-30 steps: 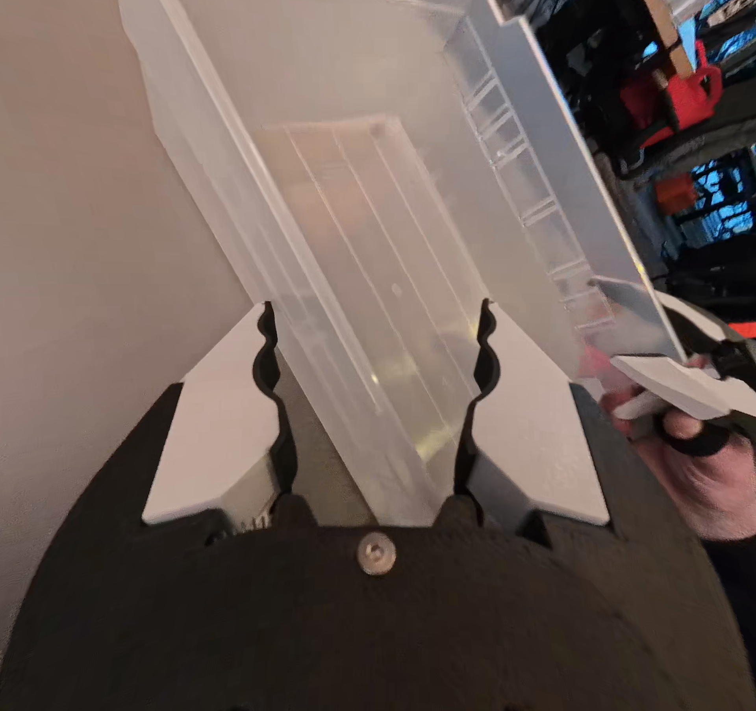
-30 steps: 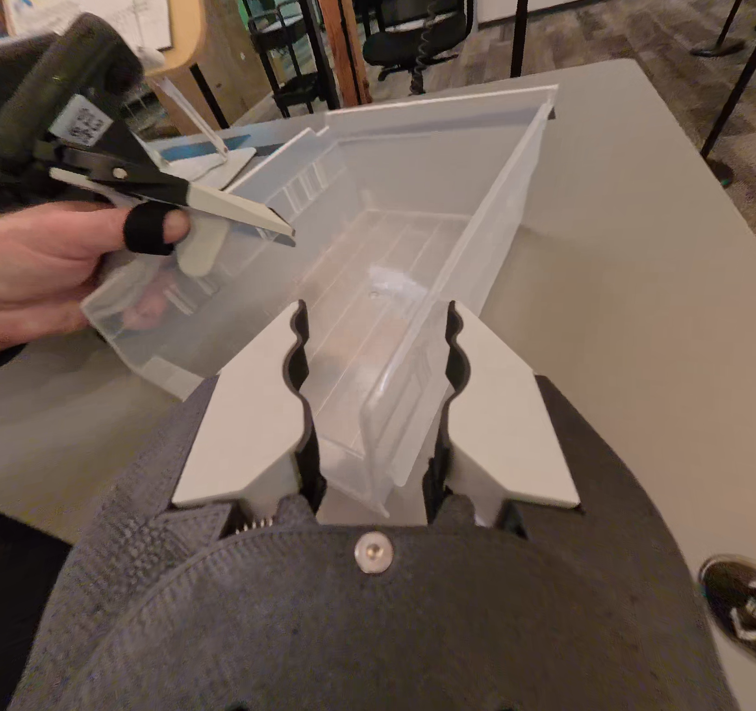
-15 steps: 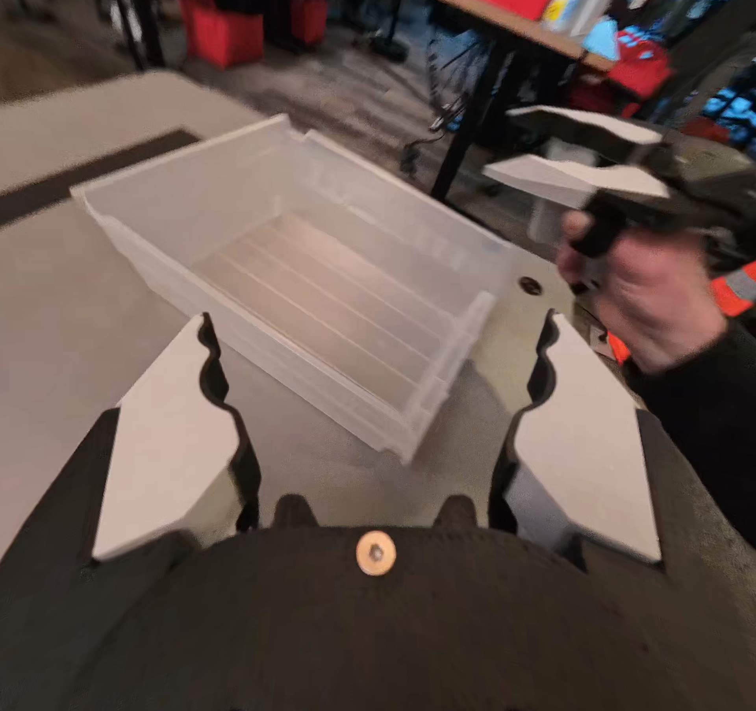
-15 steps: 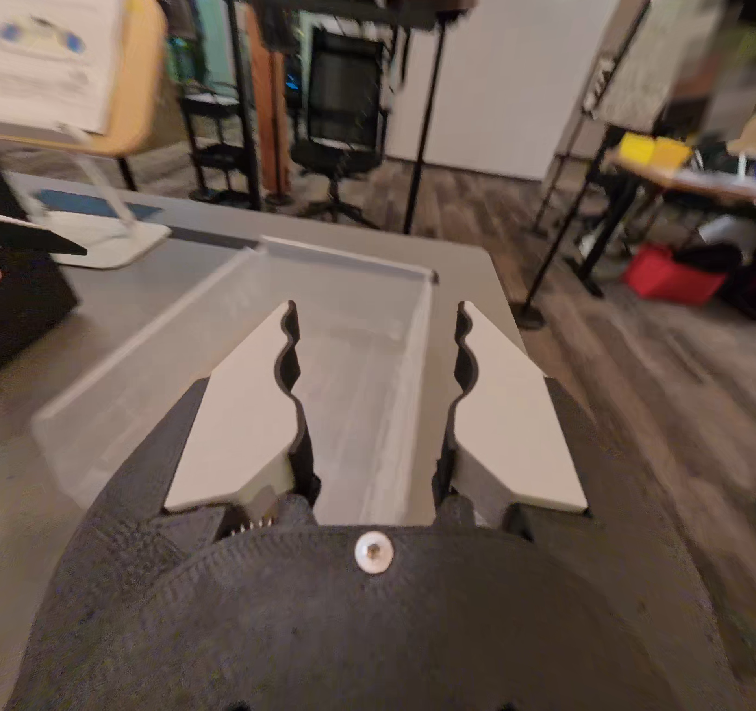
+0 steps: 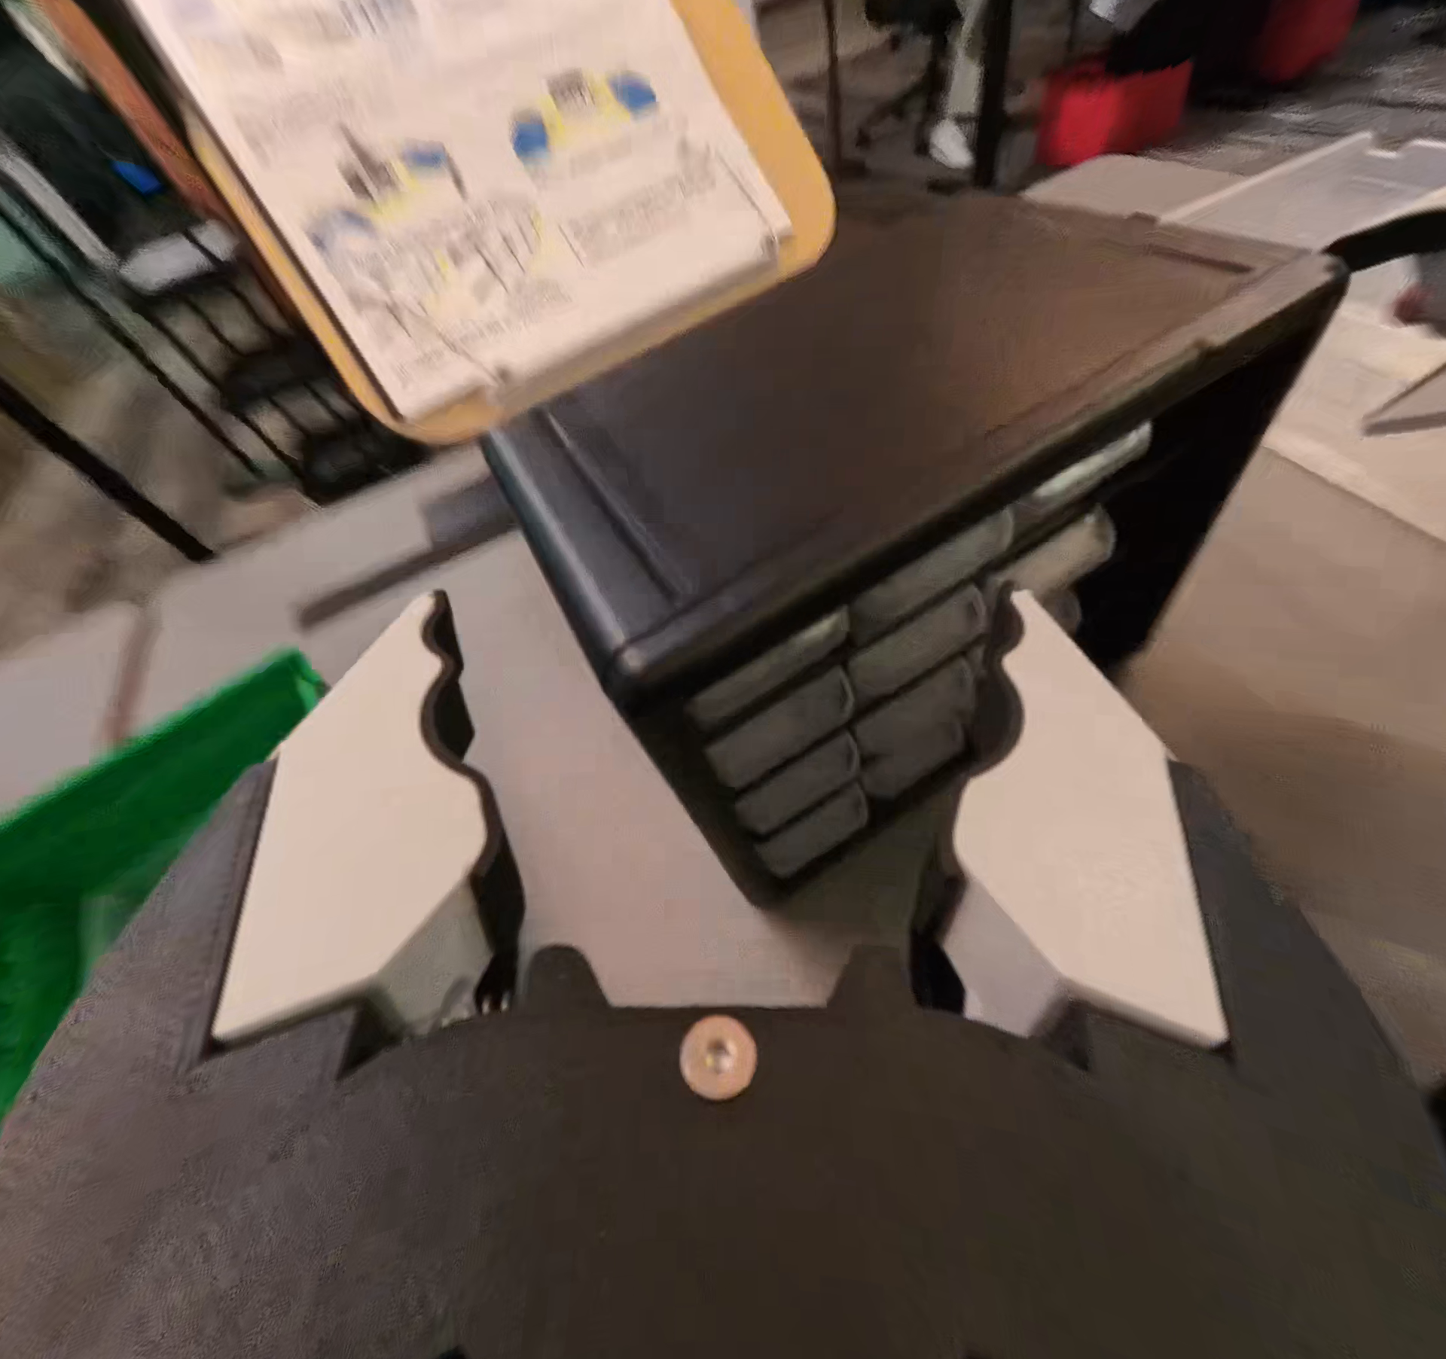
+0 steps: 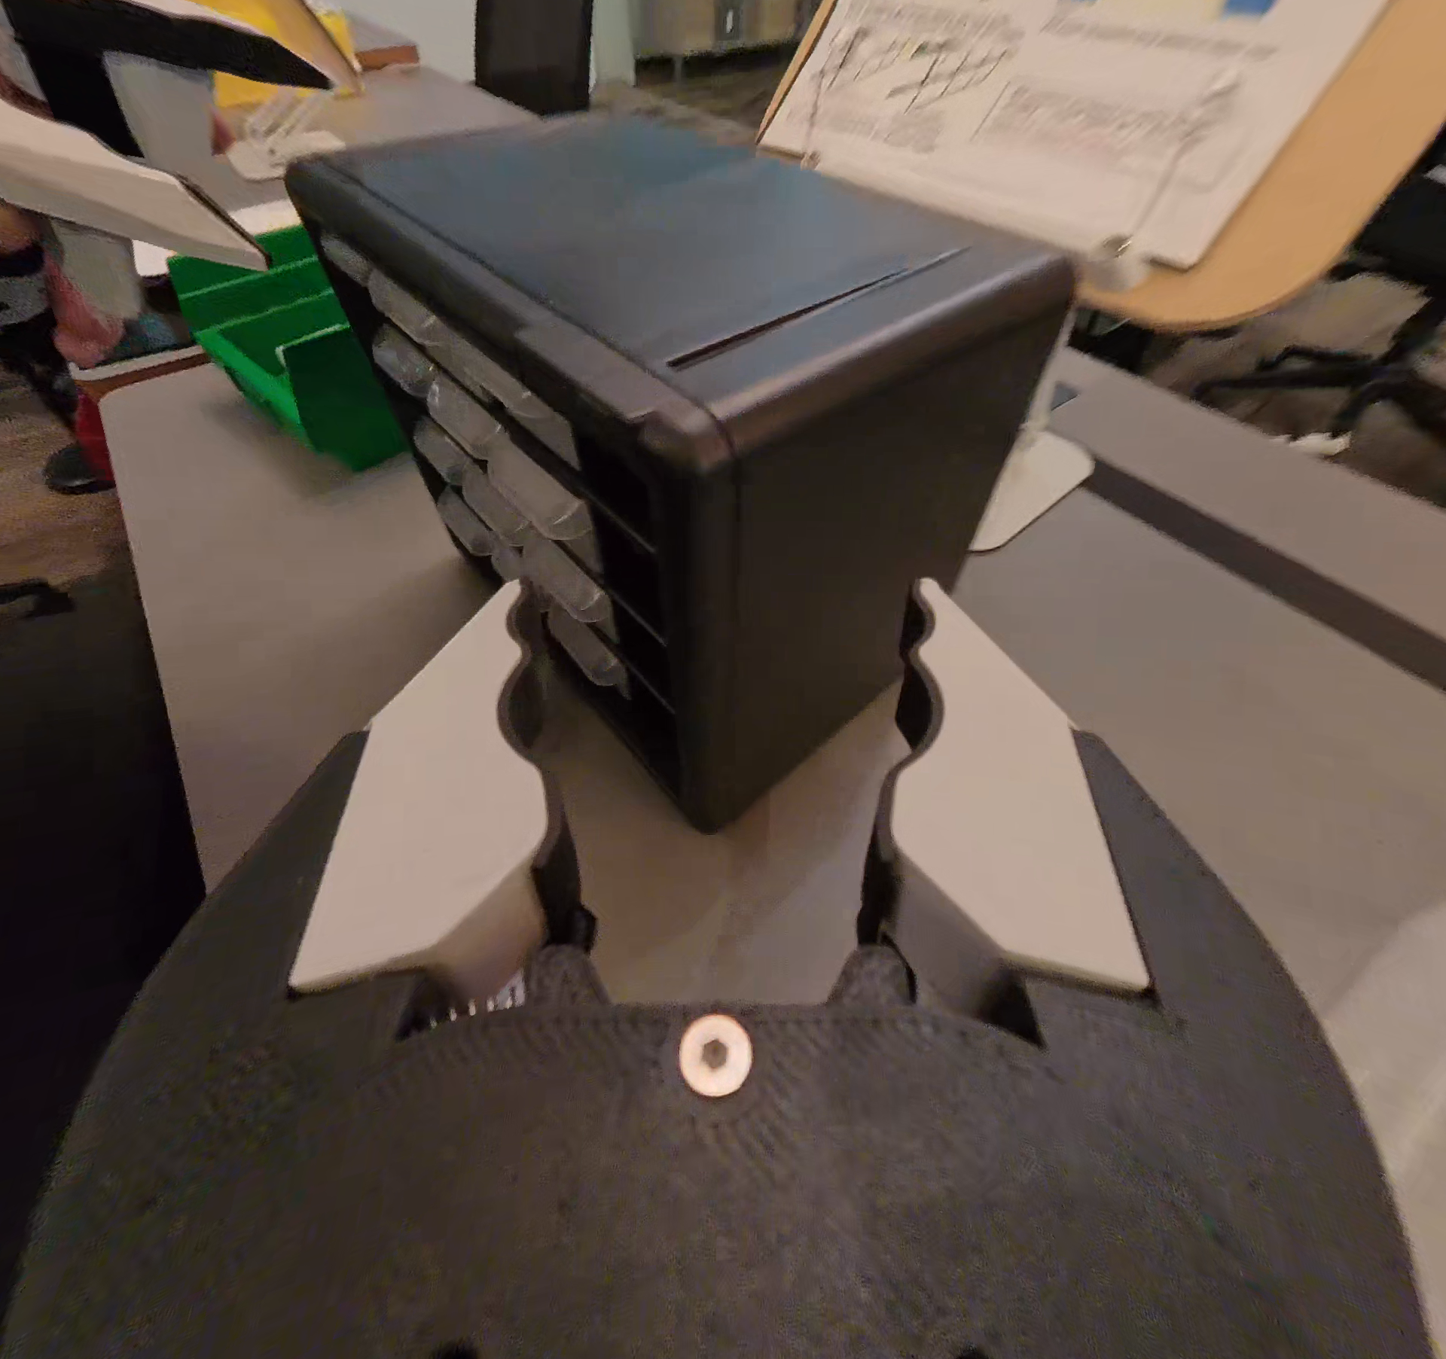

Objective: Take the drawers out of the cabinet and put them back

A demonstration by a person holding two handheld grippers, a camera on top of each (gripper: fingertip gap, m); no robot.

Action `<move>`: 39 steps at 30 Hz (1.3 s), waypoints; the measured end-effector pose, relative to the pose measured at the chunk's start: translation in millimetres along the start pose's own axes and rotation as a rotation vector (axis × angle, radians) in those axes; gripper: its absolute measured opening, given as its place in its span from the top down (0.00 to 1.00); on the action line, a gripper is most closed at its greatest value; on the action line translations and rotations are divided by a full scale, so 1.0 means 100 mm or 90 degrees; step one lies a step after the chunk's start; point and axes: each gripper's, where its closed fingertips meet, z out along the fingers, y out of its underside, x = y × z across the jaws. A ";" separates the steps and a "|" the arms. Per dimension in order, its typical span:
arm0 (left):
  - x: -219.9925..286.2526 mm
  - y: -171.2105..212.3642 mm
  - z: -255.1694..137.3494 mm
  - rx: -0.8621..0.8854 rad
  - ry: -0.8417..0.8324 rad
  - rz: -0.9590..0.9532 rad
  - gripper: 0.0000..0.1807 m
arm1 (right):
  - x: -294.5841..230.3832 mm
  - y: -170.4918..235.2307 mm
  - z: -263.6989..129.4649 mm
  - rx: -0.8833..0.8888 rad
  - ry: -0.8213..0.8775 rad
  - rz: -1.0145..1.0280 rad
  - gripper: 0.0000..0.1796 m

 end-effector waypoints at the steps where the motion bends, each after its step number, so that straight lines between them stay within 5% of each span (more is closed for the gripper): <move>1: 0.02 0.09 0.03 -0.014 0.046 -0.032 0.29 | -0.05 0.05 0.11 -0.014 -0.013 0.010 0.49; 3: 0.09 0.14 0.07 -0.010 0.124 -0.069 0.37 | -0.15 0.12 0.25 -0.034 -0.036 0.024 0.51; 12: 0.01 0.21 0.46 -0.036 0.185 -0.099 0.32 | -0.36 0.14 0.36 -0.072 0.011 0.018 0.40; 20: -0.26 0.11 0.81 -0.049 0.279 -0.113 0.33 | -0.48 0.13 0.46 -0.097 0.043 0.011 0.41; 23: -0.49 0.03 0.58 -0.090 0.297 -0.091 0.48 | -0.45 0.00 0.38 -0.080 0.055 0.034 0.42; 26: -1.00 0.08 0.15 -0.112 0.202 -0.021 0.56 | -0.41 -0.11 0.21 -0.049 0.078 0.040 0.45; 32: -1.68 1.13 -0.62 -0.310 0.151 0.127 0.66 | -0.60 -0.06 0.06 -0.031 0.083 0.009 0.50; 39: -1.89 2.29 -0.77 -0.500 0.209 0.212 0.73 | -0.86 -0.05 0.13 -0.042 0.060 -0.038 0.52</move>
